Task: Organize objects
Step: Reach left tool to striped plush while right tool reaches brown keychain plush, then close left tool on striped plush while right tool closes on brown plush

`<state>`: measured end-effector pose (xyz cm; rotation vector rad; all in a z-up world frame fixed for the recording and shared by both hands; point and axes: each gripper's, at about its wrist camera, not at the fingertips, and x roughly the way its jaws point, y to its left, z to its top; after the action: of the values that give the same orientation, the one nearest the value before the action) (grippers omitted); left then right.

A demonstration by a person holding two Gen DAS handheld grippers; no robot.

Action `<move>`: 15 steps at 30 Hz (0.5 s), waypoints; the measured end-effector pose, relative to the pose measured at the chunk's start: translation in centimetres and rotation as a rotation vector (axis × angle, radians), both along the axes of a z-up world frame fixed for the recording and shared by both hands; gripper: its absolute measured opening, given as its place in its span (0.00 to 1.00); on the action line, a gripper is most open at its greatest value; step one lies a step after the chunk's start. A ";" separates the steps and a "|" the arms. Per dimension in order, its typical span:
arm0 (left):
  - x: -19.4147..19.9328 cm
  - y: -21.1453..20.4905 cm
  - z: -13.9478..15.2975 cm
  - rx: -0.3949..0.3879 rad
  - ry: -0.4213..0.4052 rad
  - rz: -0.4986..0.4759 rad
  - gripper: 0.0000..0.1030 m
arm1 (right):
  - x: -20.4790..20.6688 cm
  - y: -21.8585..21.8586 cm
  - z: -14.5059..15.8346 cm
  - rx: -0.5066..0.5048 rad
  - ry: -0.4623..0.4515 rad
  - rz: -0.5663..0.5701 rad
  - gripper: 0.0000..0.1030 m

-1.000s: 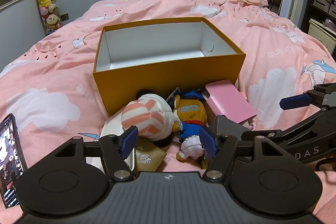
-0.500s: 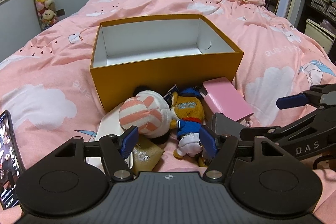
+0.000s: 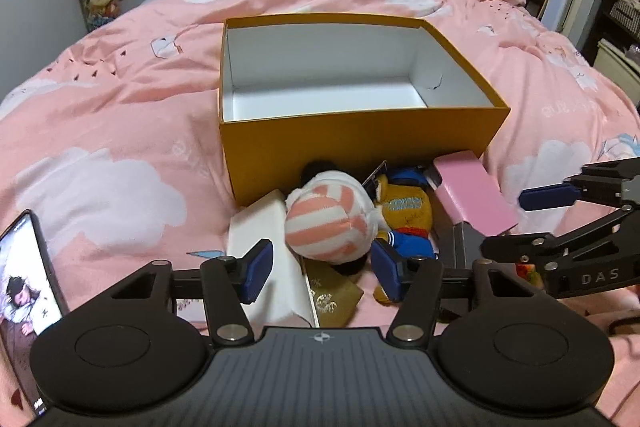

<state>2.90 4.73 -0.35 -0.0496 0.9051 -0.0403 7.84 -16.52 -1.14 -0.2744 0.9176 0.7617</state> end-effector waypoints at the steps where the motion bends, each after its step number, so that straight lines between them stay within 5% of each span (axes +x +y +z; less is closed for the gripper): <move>1: 0.3 0.1 0.0 -0.008 0.004 -0.013 0.65 | 0.3 0.3 0.0 -0.002 0.003 0.010 0.71; 10: 5.6 0.9 0.4 -0.082 0.076 -0.105 0.68 | 3.5 2.8 -1.3 -0.017 0.081 0.049 0.60; 15: 10.0 1.7 -1.4 -0.118 0.254 -0.152 0.67 | 4.3 4.1 -1.8 -0.038 0.103 0.088 0.60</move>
<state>12.90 6.43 -1.75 -0.0970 1.1590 -0.2330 12.17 -12.43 -2.97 -0.3127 1.0229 0.8462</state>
